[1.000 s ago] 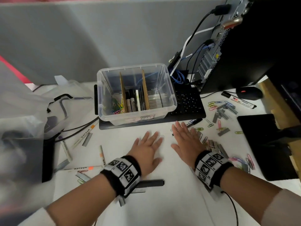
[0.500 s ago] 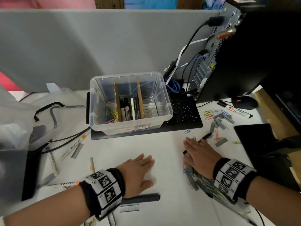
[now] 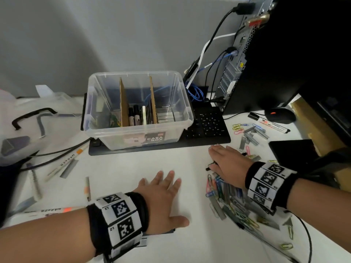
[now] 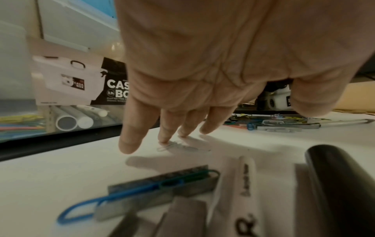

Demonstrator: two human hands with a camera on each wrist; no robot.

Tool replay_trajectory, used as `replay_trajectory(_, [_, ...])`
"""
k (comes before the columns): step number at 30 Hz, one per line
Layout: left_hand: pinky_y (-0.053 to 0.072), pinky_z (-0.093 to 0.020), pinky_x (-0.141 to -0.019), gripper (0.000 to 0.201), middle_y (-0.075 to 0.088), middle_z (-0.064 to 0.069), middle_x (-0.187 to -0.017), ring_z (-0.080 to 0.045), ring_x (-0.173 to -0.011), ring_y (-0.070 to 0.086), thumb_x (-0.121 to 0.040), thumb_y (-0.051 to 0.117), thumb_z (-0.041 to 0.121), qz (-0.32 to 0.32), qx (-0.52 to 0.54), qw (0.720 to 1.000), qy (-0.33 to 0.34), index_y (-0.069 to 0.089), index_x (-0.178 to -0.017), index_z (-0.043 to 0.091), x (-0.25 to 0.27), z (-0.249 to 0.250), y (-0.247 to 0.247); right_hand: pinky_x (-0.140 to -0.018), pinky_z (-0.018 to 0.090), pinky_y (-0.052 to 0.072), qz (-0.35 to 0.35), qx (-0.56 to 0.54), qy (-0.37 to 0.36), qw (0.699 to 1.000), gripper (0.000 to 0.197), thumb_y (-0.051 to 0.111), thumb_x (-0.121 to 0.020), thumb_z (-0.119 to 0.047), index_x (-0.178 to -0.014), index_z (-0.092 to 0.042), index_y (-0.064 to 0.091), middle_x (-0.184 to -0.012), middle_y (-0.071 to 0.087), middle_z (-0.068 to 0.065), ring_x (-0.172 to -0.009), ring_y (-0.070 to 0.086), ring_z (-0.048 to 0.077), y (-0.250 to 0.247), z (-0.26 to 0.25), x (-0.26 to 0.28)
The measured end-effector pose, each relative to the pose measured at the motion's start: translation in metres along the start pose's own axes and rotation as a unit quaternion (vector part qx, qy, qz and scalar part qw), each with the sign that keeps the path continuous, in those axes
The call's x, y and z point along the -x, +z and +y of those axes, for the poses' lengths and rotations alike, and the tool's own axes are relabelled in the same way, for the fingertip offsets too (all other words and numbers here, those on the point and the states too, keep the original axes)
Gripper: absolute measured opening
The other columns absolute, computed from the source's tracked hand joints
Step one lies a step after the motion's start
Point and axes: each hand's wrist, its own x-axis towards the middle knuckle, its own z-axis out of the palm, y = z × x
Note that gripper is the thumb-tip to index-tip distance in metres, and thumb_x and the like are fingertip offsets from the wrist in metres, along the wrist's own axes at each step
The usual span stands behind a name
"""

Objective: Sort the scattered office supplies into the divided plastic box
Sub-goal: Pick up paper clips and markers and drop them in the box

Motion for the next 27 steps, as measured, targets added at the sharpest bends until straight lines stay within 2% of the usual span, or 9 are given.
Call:
replay_trajectory(10, [0.005,-0.034,-0.121,0.099,-0.024,-0.002,-0.156,-0.013,-0.145,-0.016,-0.087,0.037,0.068,0.029,-0.018,0.999,-0.015,-0.014,-0.150,0.011,0.016,-0.006,0.018,-0.104,0.036,0.037,-0.031,-0.028,0.041,0.998,0.037,0.030,-0.102,-0.029,-0.125,-0.006,0.048,-0.134,0.046,0.010,-0.121,0.046,0.025,-0.011,0.005,0.008])
replay_trajectory(12, [0.003,-0.030,-0.120,0.102,-0.020,-0.006,-0.158,-0.015,-0.146,-0.013,-0.085,0.031,0.074,0.034,-0.044,0.998,-0.020,-0.011,-0.150,0.008,0.022,-0.010,0.022,-0.099,0.038,0.040,-0.045,-0.010,0.055,0.997,0.036,0.030,-0.102,-0.027,-0.123,-0.006,0.051,-0.128,0.051,0.012,-0.117,0.048,0.026,-0.014,0.005,0.020])
replay_trajectory(13, [0.004,-0.029,-0.120,0.110,-0.018,-0.005,-0.158,-0.015,-0.147,-0.011,-0.075,0.020,0.083,0.031,-0.050,0.998,-0.021,-0.010,-0.151,0.009,0.024,-0.014,0.023,-0.098,0.038,0.041,-0.049,0.008,0.060,0.997,0.036,0.029,-0.103,-0.029,-0.122,-0.007,0.051,-0.126,0.051,0.011,-0.115,0.048,0.025,-0.015,0.004,0.025])
replay_trajectory(15, [0.006,-0.032,-0.120,0.132,-0.017,0.000,-0.159,-0.013,-0.147,-0.008,-0.044,-0.009,0.089,0.034,-0.052,0.998,-0.023,-0.008,-0.151,0.013,0.030,-0.017,0.027,-0.105,0.040,0.035,-0.032,0.024,0.058,0.998,0.043,0.029,-0.102,-0.035,-0.133,-0.007,0.040,-0.137,0.042,0.012,-0.125,0.040,0.026,-0.013,-0.002,0.035])
replay_trajectory(17, [0.005,-0.038,-0.119,0.136,-0.019,0.007,-0.158,-0.011,-0.146,-0.012,-0.034,-0.017,0.088,0.043,-0.042,0.998,-0.036,-0.010,-0.151,0.020,0.035,-0.015,0.031,-0.118,0.045,0.014,-0.030,-0.007,0.040,0.999,0.061,0.027,-0.101,-0.043,-0.150,-0.009,0.011,-0.158,0.008,0.010,-0.146,0.008,0.025,-0.008,-0.019,0.046])
replay_trajectory(18, [0.003,-0.041,-0.119,0.129,-0.021,0.010,-0.157,-0.011,-0.145,-0.015,-0.040,-0.013,0.089,0.046,-0.034,0.997,-0.044,-0.012,-0.151,0.023,0.038,-0.011,0.035,-0.119,0.046,0.004,-0.038,-0.014,0.023,0.999,0.066,0.026,-0.101,-0.045,-0.152,-0.013,-0.001,-0.159,-0.008,0.004,-0.147,-0.007,0.022,-0.003,-0.029,0.050])
replay_trajectory(20, [0.000,-0.047,-0.118,0.107,-0.026,0.013,-0.154,-0.014,-0.144,-0.020,-0.060,0.001,0.087,0.049,-0.026,0.997,-0.057,-0.019,-0.148,0.031,0.041,-0.005,0.040,-0.118,0.049,-0.004,-0.059,-0.005,-0.002,0.998,0.069,0.024,-0.100,-0.048,-0.151,-0.019,-0.012,-0.157,-0.022,-0.002,-0.144,-0.021,0.018,0.007,-0.045,0.052])
replay_trajectory(25, [0.014,-0.054,-0.115,0.053,-0.026,0.014,-0.154,-0.024,-0.146,-0.017,-0.091,0.001,0.061,0.052,-0.051,0.996,-0.056,-0.034,-0.129,0.052,0.038,-0.008,0.055,-0.115,0.057,-0.004,-0.083,0.047,0.003,0.995,0.065,0.020,-0.100,-0.046,-0.150,-0.024,-0.015,-0.156,-0.025,-0.005,-0.143,-0.024,0.019,0.031,-0.049,0.051])
replay_trajectory(27, [0.018,-0.052,-0.114,0.054,-0.026,0.015,-0.154,-0.024,-0.146,-0.017,-0.100,0.011,0.046,0.070,-0.054,0.995,-0.051,-0.035,-0.127,0.053,0.036,-0.013,0.060,-0.115,0.055,-0.004,-0.092,0.037,0.013,0.995,0.063,0.019,-0.101,-0.045,-0.149,-0.025,-0.016,-0.155,-0.026,-0.006,-0.143,-0.024,0.019,0.032,-0.045,0.054])
